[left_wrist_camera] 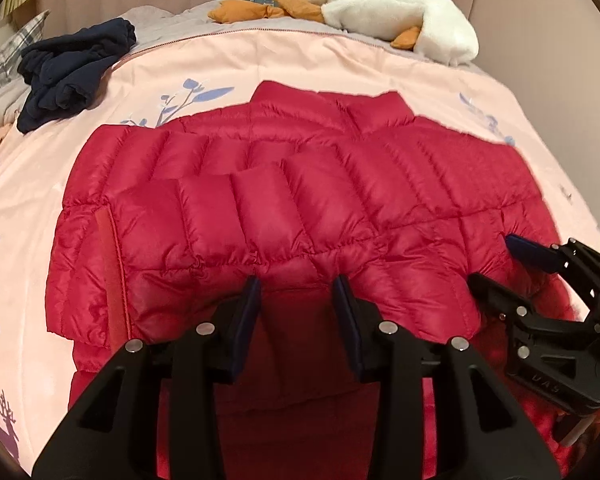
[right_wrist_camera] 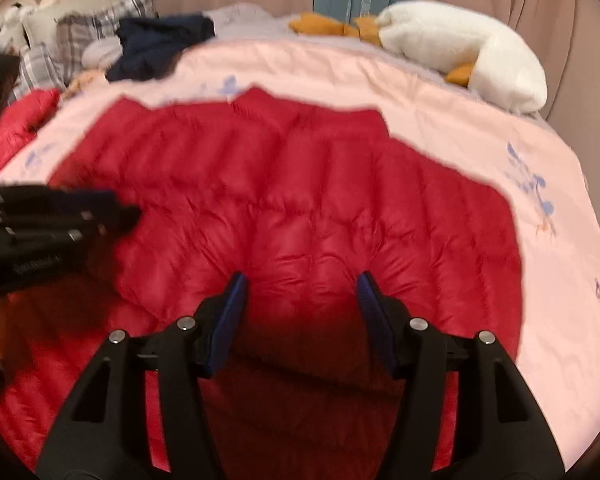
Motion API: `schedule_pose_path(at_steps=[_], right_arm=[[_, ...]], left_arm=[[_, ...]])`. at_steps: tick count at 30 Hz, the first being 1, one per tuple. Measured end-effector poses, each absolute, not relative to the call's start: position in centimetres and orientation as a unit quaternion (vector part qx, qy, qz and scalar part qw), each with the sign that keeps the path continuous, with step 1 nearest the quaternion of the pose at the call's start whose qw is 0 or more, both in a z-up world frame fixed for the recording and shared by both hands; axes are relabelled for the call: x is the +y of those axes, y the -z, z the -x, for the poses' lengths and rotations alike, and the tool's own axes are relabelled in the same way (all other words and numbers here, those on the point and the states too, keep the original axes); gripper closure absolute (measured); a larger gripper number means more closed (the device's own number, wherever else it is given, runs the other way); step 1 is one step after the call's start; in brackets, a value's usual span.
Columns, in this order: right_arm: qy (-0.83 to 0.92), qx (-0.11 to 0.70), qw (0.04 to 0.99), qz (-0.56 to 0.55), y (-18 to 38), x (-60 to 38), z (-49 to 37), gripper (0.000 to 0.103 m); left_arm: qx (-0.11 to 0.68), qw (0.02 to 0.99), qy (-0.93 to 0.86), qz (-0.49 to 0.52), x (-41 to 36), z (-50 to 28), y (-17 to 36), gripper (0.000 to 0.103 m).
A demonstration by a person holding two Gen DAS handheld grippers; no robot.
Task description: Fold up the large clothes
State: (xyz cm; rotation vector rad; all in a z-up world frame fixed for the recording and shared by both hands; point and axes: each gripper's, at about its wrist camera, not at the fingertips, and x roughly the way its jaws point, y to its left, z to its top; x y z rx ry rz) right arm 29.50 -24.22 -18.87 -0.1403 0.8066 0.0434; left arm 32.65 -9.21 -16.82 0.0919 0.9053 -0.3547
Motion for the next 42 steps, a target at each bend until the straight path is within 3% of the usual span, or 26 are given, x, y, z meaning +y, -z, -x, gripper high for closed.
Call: schedule_pose_path(at_steps=[4, 6, 10, 11, 12, 15, 24, 42], right_arm=[[-0.017, 0.399, 0.915, 0.054, 18.6, -24.4, -29.5, 0.043], [-0.028, 0.394, 0.918, 0.023, 17.5, -24.8, -28.3, 0.042], [-0.061, 0.353, 0.933, -0.039, 15.4, -25.6, -23.4, 0.029], [-0.065, 0.347, 0.934, -0.049, 15.1, -25.8, -22.0, 0.028], [-0.068, 0.344, 0.935, -0.058, 14.9, -26.0, -20.3, 0.026], [-0.066, 0.341, 0.935, -0.073, 14.8, -26.4, -16.7, 0.015], [-0.025, 0.333, 0.929, -0.157, 15.8, -30.0, -5.7, 0.002], [-0.030, 0.388, 0.881, -0.268, 20.1, -33.5, -0.6, 0.002]], left_arm=[[0.437, 0.884, 0.163, -0.032, -8.8, -32.1, 16.0, 0.056], [0.426, 0.889, 0.164, -0.020, -8.1, -30.7, 15.0, 0.032], [0.407, 0.897, 0.172, -0.013, -6.4, -26.7, 13.4, 0.031], [0.408, 0.897, 0.171, -0.009, -5.9, -25.8, 13.2, 0.027], [0.409, 0.897, 0.167, -0.005, -5.2, -24.7, 13.0, 0.016], [0.393, 0.907, 0.153, 0.006, -3.0, -21.4, 12.4, 0.007], [0.400, 0.909, 0.116, 0.020, 2.3, -14.1, 12.4, 0.004], [0.456, 0.827, 0.201, 0.259, 11.3, -8.2, 18.4, 0.001]])
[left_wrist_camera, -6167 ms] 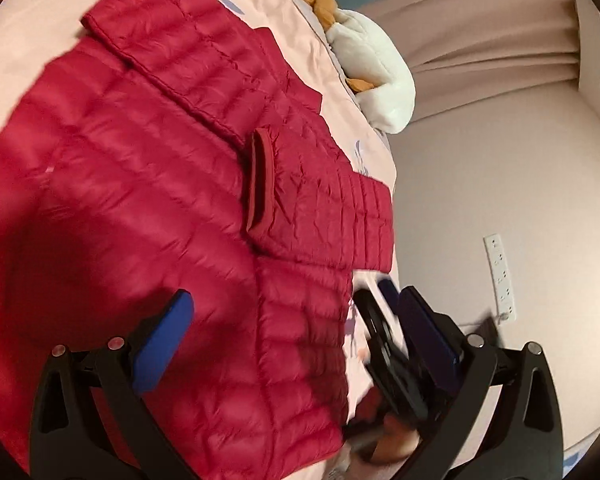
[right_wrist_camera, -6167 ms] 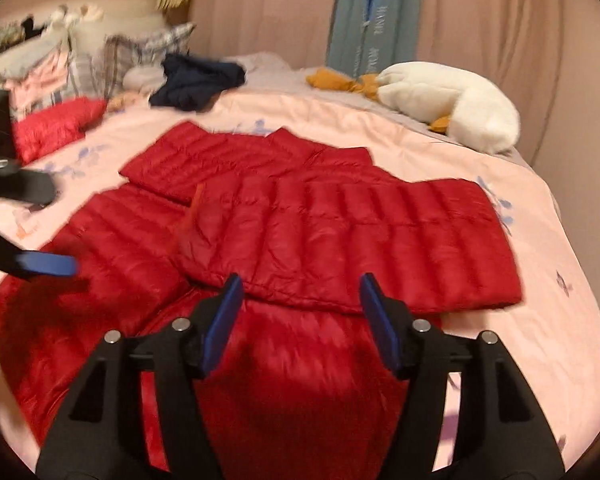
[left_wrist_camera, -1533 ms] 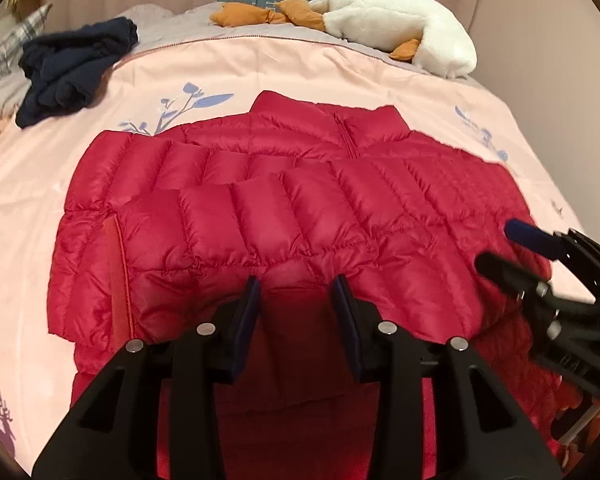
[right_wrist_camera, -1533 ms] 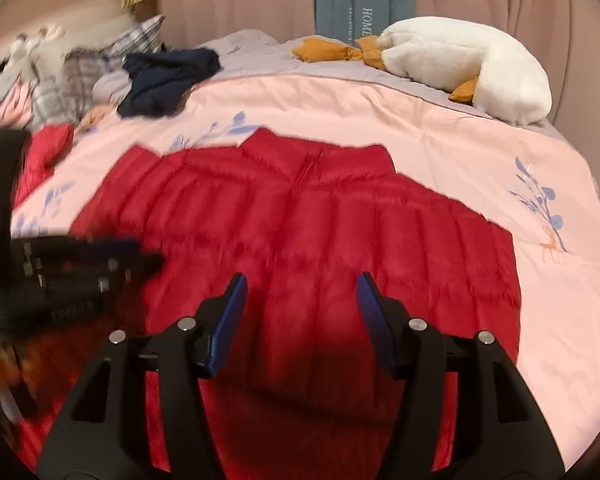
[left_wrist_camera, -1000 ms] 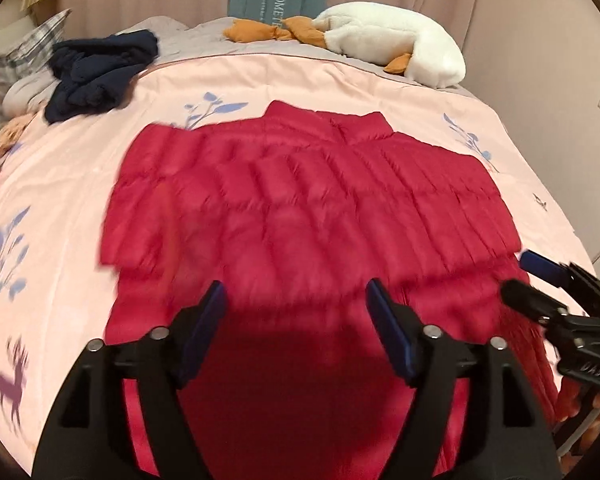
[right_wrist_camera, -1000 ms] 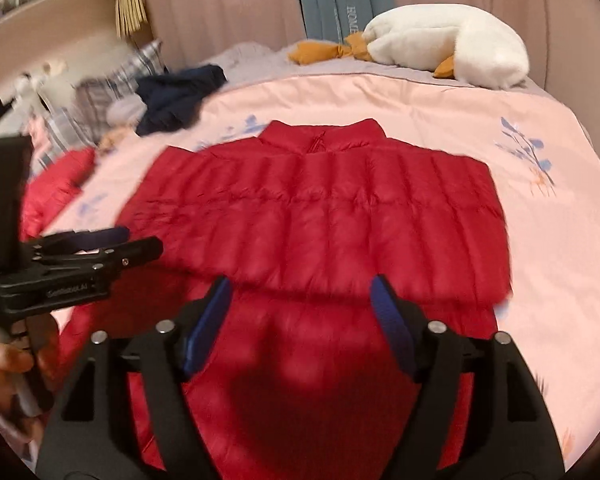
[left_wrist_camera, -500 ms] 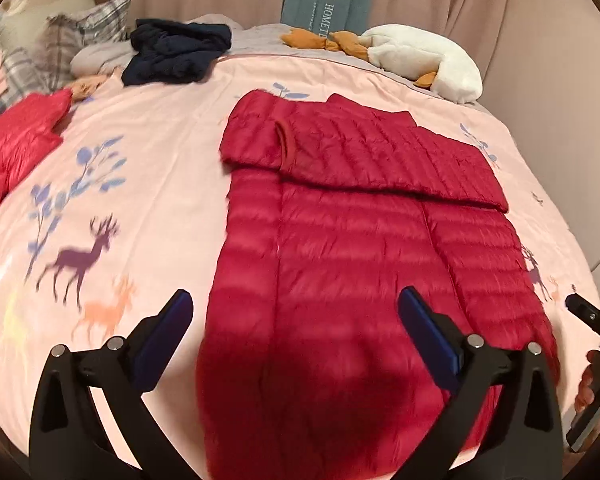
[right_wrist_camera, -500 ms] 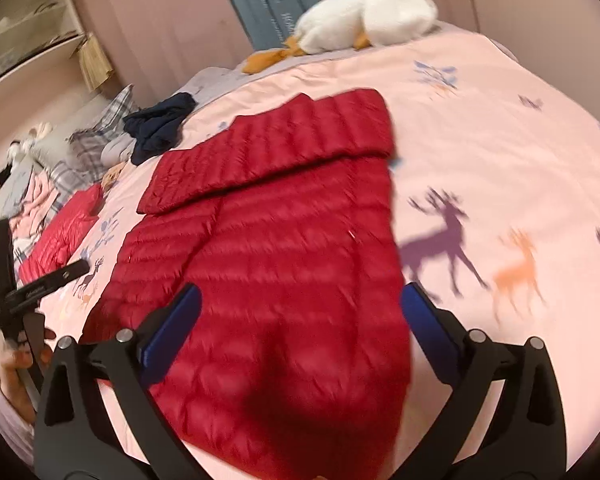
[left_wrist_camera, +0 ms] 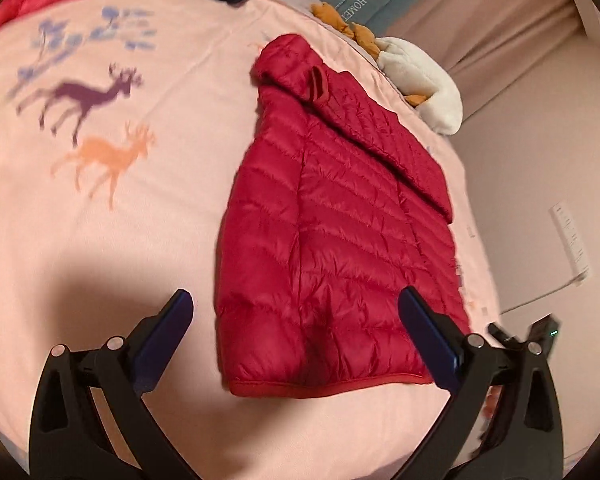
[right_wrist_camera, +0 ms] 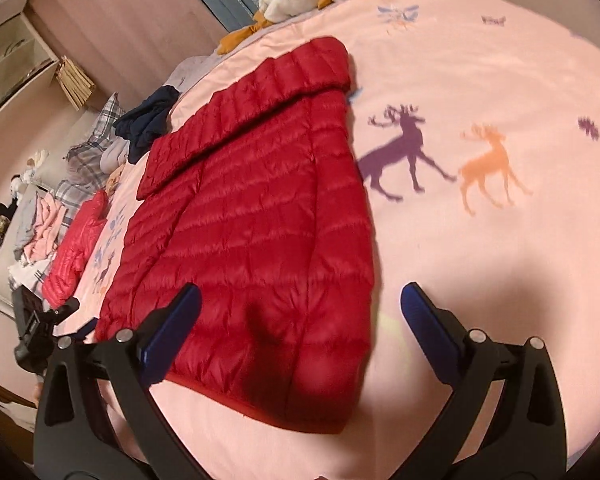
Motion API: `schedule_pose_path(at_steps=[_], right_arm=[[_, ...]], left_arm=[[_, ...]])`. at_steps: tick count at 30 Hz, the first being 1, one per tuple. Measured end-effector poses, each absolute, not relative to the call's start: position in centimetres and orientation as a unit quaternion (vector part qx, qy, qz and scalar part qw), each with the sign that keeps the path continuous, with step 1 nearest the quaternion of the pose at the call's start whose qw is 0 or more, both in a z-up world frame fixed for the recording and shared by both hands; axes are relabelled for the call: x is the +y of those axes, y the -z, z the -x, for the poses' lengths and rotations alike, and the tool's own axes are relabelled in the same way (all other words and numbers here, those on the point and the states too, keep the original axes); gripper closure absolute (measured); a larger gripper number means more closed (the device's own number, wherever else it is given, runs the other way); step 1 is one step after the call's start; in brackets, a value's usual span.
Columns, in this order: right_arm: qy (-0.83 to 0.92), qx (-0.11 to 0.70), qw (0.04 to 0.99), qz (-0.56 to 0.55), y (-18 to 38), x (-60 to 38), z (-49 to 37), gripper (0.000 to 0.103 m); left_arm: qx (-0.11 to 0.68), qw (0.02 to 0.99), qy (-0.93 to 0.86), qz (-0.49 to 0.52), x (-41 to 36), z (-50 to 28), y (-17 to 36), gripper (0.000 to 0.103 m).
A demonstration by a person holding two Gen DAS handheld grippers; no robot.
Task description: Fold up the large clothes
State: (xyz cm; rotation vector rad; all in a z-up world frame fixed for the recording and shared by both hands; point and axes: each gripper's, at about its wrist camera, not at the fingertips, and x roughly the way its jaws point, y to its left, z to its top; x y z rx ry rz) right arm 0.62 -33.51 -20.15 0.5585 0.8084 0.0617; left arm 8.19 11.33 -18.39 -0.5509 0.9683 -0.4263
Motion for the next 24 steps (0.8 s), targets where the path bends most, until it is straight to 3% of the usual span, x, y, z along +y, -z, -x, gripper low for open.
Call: schedule_pose_path(at_steps=[12, 24], right_arm=[[-0.079, 0.400, 0.867, -0.286, 21.6, -31.9, -2.5, 0.002], [-0.116, 0.390, 0.860, -0.310, 21.5, -31.7, -5.8, 0.002]], left_arm=[[0.466, 0.777, 0.258, 0.336, 10.2, -10.6, 20.8, 0.001], [0.469, 0.763, 0.298, 0.330, 7.7, -13.6, 20.7, 0.001]])
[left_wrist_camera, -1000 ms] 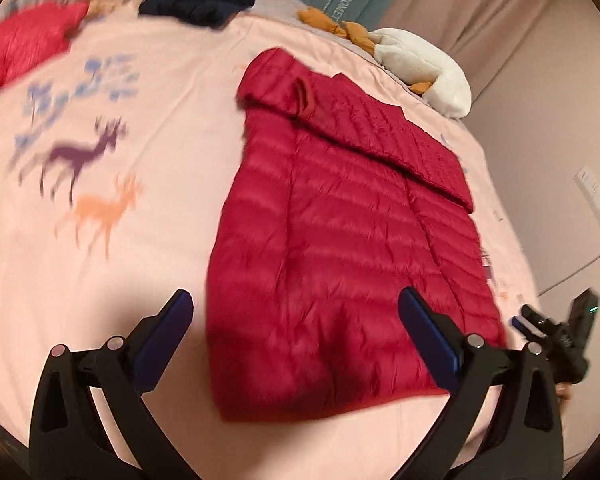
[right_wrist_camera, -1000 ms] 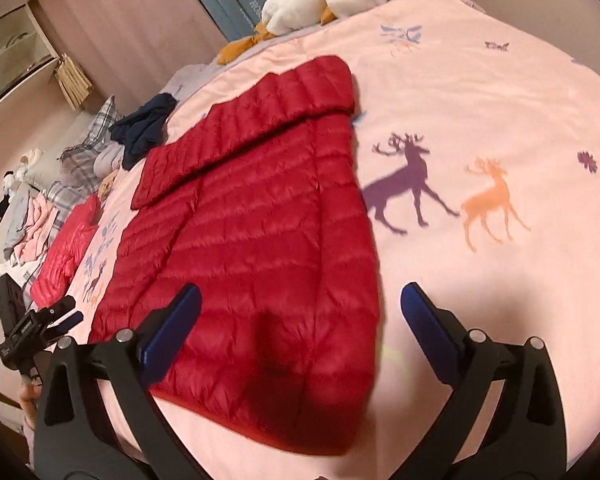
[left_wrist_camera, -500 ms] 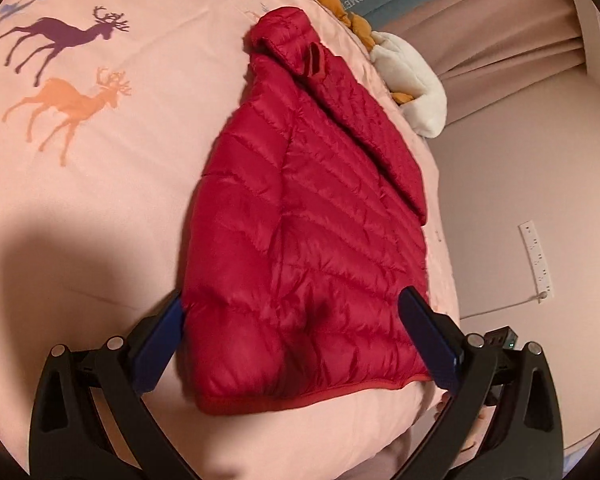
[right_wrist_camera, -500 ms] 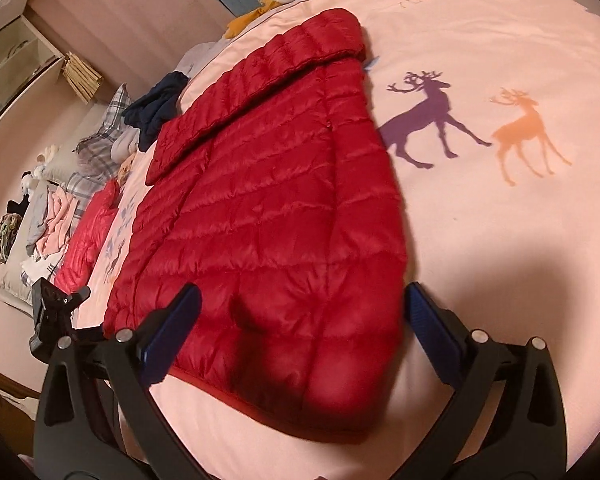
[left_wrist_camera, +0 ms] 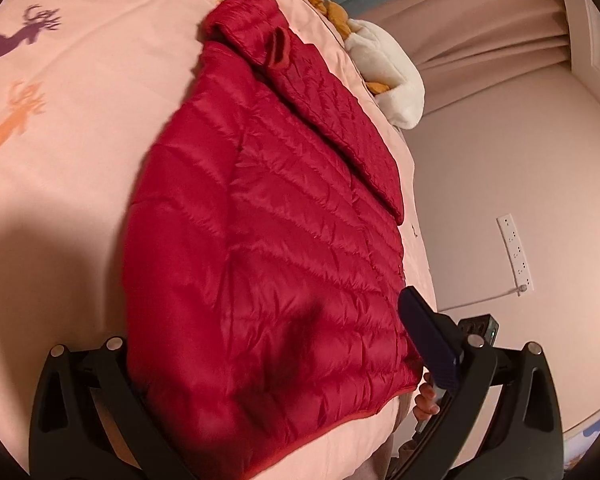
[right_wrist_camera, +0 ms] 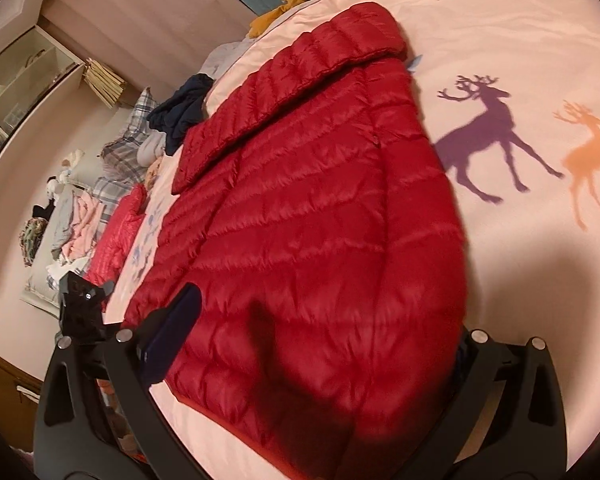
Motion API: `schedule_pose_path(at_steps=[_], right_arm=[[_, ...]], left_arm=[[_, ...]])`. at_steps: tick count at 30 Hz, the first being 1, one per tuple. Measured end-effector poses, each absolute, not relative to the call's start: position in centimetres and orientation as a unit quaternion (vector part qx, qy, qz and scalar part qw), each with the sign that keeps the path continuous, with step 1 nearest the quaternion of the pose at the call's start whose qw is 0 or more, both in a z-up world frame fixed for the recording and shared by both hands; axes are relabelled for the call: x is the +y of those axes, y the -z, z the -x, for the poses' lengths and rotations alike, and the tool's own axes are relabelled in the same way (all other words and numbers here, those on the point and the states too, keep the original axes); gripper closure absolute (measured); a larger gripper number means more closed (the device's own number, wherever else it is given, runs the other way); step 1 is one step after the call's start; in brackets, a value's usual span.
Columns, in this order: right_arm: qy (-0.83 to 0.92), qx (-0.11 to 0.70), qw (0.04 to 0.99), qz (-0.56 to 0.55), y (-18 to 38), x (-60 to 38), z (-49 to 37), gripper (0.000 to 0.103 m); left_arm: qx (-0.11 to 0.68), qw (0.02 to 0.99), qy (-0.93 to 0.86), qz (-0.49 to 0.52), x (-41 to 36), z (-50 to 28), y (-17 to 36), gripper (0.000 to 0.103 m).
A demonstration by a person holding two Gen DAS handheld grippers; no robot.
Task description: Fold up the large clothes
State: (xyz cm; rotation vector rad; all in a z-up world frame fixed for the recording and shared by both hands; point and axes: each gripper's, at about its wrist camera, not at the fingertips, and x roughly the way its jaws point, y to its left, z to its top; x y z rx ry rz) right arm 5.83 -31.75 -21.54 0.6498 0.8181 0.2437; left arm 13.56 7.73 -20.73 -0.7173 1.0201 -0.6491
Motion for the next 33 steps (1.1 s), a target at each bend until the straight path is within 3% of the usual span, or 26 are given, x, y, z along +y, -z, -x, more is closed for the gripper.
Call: schedule_pose_path(at_steps=[16, 33], right_arm=[[-0.163, 0.389, 0.841, -0.339, 22.0, -31.9, -4.1, 0.009], [-0.169, 0.394, 0.836, -0.341, 22.4, -31.8, -1.8, 0.013]], left_arm=[[0.472, 0.759, 0.324, 0.309, 7.0, -11.6, 20.8, 0.002], [0.464, 0.754, 0.312, 0.343, 8.8, -9.3, 21.4, 0.020]])
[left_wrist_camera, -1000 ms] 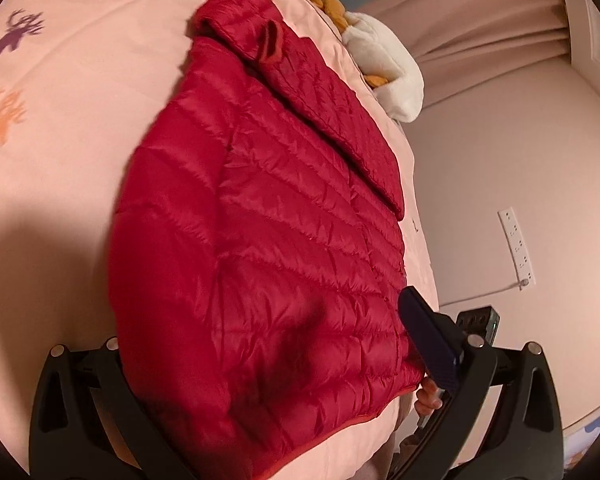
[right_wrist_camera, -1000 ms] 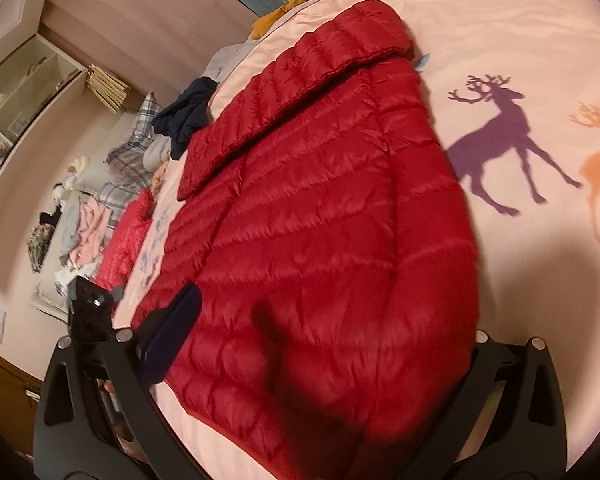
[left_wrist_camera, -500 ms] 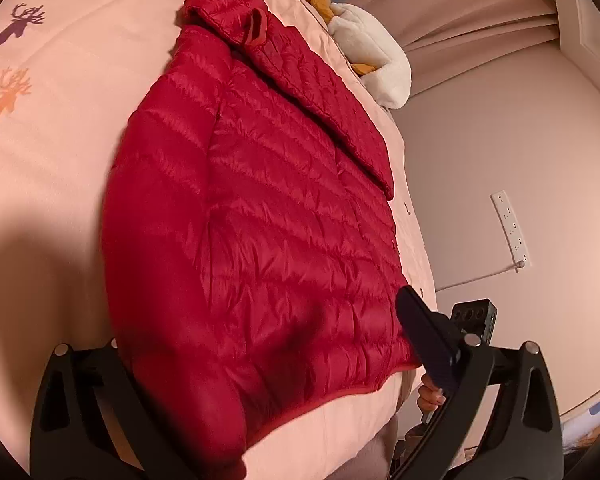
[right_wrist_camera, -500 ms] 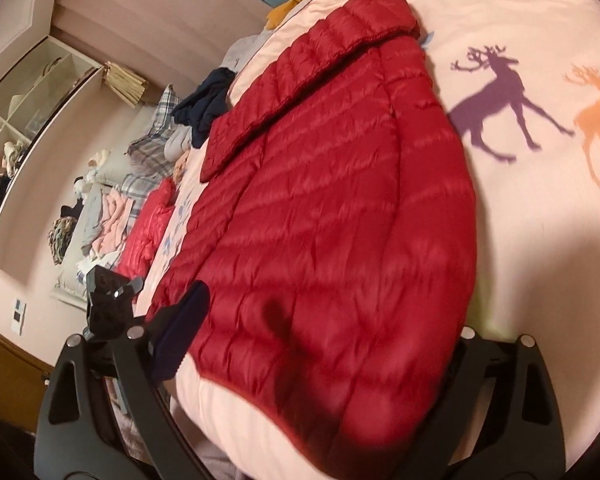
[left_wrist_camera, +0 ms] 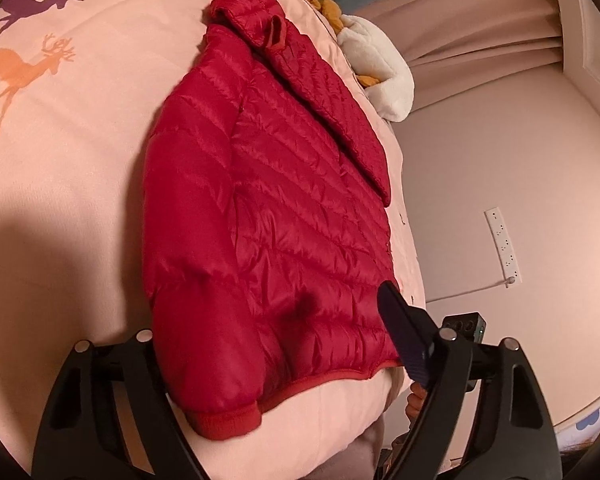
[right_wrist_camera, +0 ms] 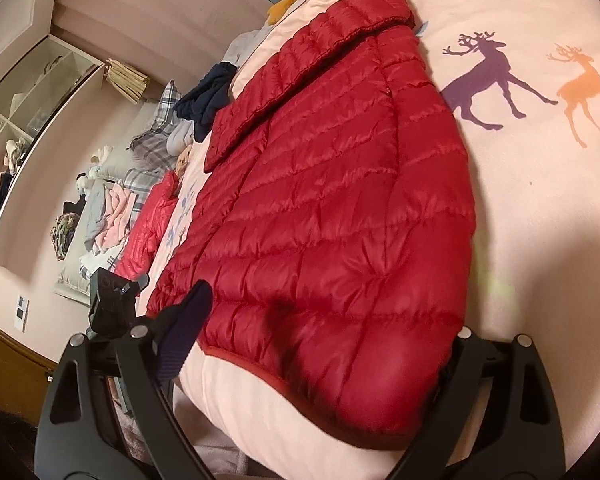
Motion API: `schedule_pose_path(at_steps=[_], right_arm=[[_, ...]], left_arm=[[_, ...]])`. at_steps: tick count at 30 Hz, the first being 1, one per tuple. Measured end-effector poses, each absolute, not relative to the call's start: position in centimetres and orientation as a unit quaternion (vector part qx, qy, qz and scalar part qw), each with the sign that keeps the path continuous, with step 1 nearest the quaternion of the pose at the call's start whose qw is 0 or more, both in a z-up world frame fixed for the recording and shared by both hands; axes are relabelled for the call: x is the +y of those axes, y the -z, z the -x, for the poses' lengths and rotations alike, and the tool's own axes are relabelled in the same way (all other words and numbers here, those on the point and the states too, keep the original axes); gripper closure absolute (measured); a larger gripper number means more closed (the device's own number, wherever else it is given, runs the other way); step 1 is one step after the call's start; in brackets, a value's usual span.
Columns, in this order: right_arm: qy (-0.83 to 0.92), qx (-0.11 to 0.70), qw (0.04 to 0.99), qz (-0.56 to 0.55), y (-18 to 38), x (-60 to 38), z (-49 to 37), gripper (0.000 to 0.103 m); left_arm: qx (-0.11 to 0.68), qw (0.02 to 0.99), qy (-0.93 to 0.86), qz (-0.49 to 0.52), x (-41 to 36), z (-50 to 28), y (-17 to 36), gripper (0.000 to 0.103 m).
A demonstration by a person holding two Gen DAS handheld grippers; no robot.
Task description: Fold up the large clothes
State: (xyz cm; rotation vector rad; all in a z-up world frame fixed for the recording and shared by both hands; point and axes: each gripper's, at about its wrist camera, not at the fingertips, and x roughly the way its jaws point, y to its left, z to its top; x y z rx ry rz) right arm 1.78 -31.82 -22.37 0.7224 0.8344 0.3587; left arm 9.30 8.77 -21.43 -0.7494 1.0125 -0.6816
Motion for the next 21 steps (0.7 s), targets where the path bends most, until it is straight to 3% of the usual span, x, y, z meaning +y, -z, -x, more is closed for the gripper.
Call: schedule_pose_path(at_steps=[5, 8, 15, 21], right_arm=[[-0.162, 0.389, 0.838, -0.346, 22.5, -31.7, -2.7, 0.021], [-0.151, 0.387, 0.838, -0.354, 22.8, -31.9, -3.2, 0.033], [-0.129, 0.381, 0.838, -0.367, 23.4, -32.3, -3.6, 0.058], [-0.117, 0.374, 0.840, -0.376, 23.8, -32.7, -3.5, 0.073]], left_arm=[[0.467, 0.762, 0.303, 0.331, 7.9, -10.2, 21.4, 0.028], [0.473, 0.762, 0.297, 0.329, 7.6, -10.7, 21.7, 0.037], [0.482, 0.753, 0.268, 0.358, 9.0, -10.8, 23.0, 0.073], [0.477, 0.753, 0.269, 0.366, 9.6, -10.3, 23.1, 0.083]])
